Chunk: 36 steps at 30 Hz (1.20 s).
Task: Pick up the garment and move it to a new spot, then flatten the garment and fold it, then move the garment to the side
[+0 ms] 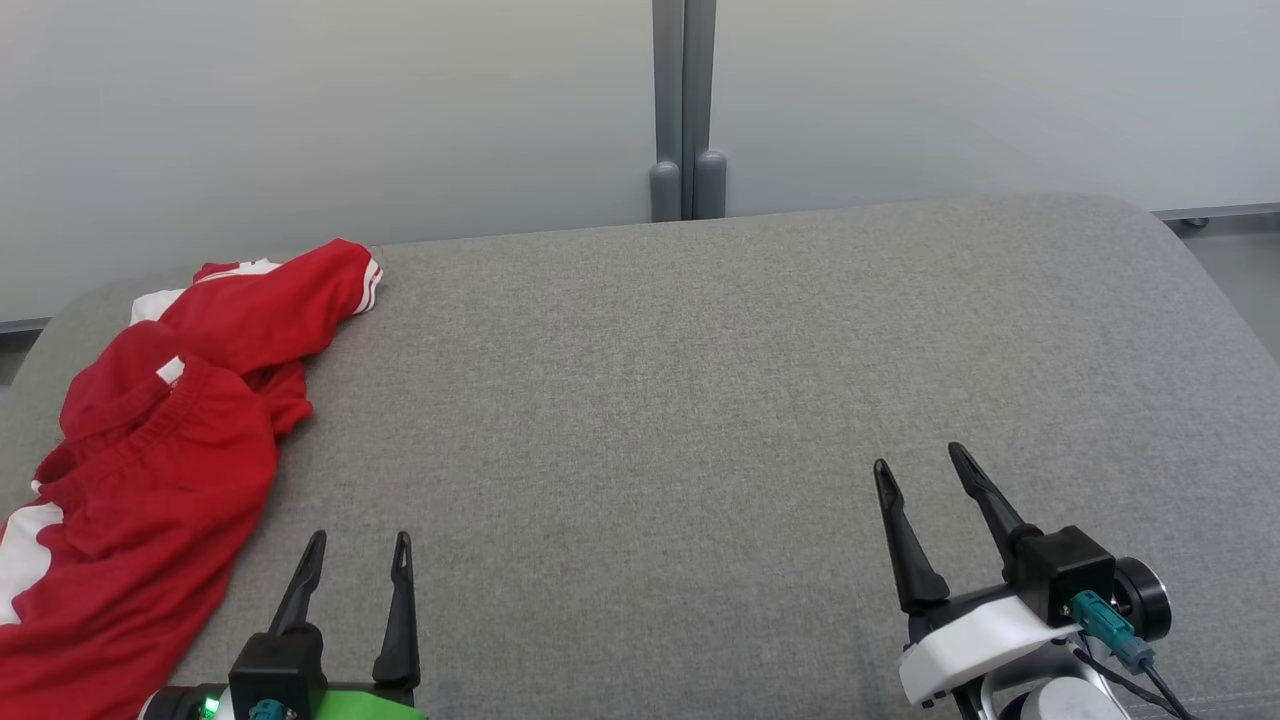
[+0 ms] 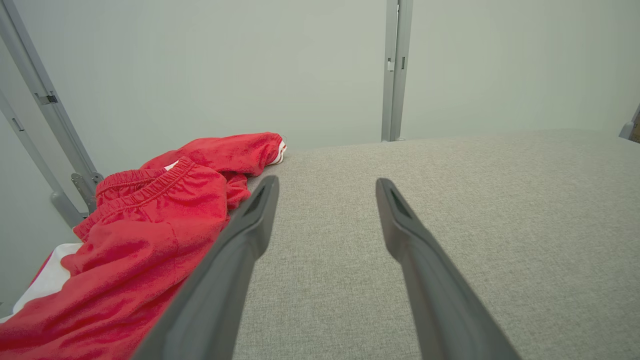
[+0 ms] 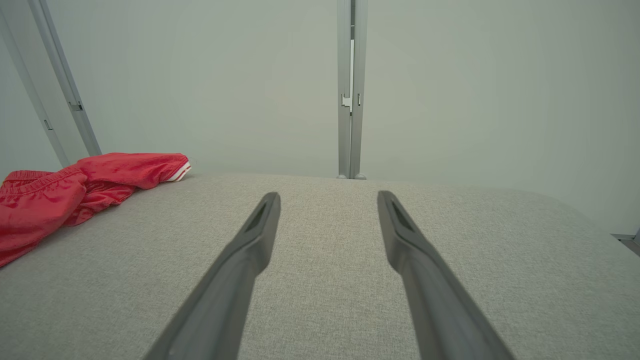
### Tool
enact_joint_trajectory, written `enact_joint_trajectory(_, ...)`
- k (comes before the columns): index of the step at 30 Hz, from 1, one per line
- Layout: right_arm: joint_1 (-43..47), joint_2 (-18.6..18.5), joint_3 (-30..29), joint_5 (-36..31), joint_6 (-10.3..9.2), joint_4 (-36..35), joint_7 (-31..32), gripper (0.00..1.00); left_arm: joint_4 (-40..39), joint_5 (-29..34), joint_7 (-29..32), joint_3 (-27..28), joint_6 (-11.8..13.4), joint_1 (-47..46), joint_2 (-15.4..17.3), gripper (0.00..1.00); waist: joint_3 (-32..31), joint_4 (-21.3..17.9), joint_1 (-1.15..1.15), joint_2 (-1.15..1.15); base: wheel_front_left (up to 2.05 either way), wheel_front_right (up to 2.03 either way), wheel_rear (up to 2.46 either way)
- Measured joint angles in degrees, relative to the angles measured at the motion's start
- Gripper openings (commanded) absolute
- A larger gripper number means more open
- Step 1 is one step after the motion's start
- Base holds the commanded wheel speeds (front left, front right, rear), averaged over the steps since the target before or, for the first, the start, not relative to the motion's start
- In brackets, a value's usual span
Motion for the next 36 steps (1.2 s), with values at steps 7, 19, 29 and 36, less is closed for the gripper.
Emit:
enact_joint_trajectory(7,0.0,0.0,-0.2,0.0,0.0,0.0,0.0,1.0,0.0,0.0,0.0,0.0,0.0,0.0,0.0,1.0,0.0,0.0,0.0,0.0,0.0,0.0,0.0)
enact_joint_trajectory(19,0.0,0.1,-1.5,0.3,0.0,-0.7,0.0,1.0,0.4,0.0,-0.2,-0.7,-0.1,-0.1,-0.4,1.0,0.1,1.8,0.0,0.0,0.0,0.0,0.0)
enact_joint_trajectory(29,0.1,0.4,-1.0,0.6,0.38,-0.9,0.0,1.0,0.2,0.2,-0.2,0.6,-0.1,-0.2,-0.8,1.0,0.0,7.3,0.0,0.0,0.0,0.0,0.0)
enact_joint_trajectory(36,0.0,0.9,0.4,1.0,1.66,-0.5,0.0,1.0,0.0,0.6,-0.2,2.3,-0.1,-0.2,-0.8,1.0,-0.2,12.3,0.0,0.0,0.0,0.0,0.0)
